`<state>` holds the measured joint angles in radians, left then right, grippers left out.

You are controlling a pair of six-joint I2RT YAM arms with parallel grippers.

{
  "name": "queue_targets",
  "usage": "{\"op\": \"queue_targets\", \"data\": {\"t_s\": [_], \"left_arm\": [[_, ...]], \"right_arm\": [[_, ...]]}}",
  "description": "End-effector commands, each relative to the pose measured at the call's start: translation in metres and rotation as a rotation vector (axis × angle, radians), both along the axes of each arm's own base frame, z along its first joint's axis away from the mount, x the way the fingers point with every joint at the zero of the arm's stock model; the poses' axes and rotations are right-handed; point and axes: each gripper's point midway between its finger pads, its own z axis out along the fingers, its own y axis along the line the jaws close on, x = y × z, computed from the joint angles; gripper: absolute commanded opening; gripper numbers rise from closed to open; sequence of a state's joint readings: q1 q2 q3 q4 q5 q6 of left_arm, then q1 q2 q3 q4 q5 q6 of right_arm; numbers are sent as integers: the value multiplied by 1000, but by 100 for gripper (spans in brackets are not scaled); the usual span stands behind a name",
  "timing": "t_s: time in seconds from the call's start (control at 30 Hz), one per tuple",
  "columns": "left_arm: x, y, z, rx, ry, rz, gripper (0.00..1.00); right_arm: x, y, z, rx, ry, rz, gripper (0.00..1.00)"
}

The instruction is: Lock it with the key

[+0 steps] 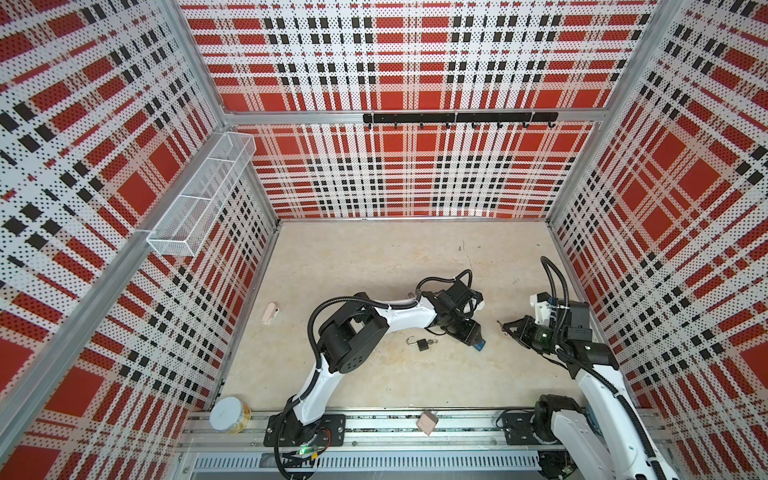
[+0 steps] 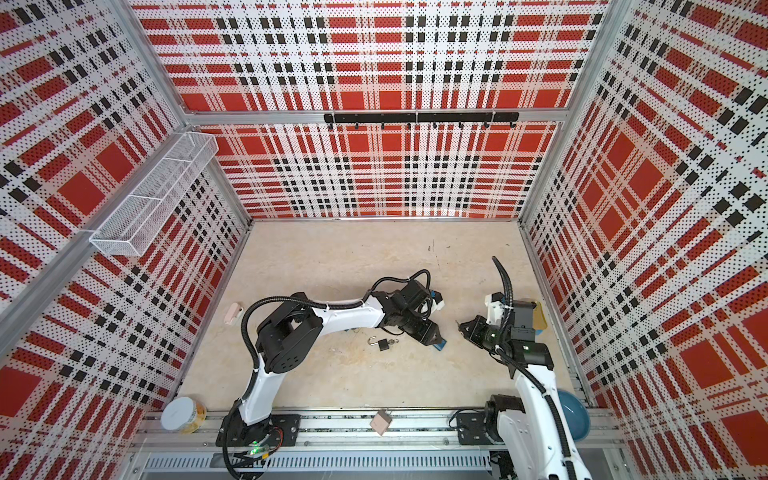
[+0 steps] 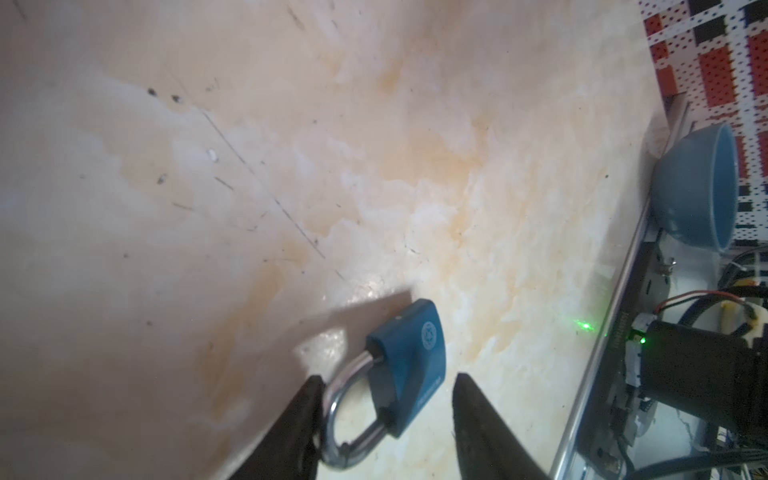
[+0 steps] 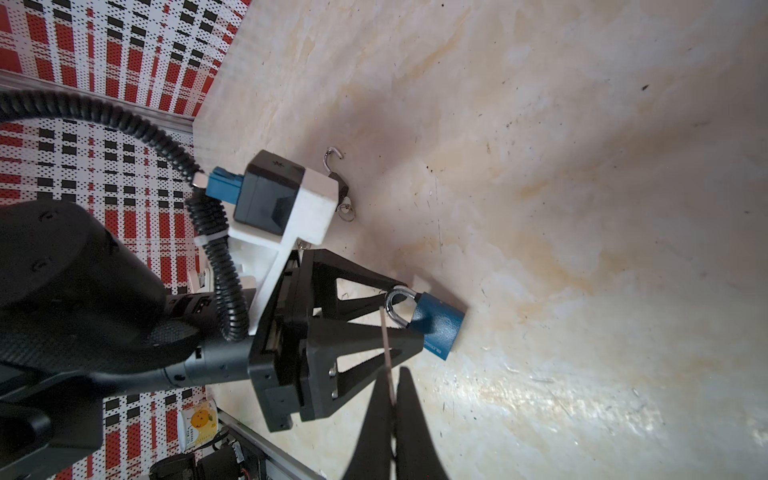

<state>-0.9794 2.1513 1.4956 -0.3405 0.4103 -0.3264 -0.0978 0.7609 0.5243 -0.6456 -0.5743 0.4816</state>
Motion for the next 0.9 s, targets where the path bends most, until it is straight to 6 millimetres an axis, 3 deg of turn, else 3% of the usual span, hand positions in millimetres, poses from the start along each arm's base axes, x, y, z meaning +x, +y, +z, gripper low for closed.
{"op": "queue_targets", "data": {"t_s": [0.0,0.67,0.87], "left_arm": [[1,-3,19,28,-86,-12,52],[2,-9,24,190,-383,-121,54],[-7,-13,13,174,-321,-139,57]], "right_arm": [[4,-2,0,-21,-31,10,0],[2,-5,-1,-36,-28,-6,0],[2,-4,1,-34,-32,-4,0]]}}
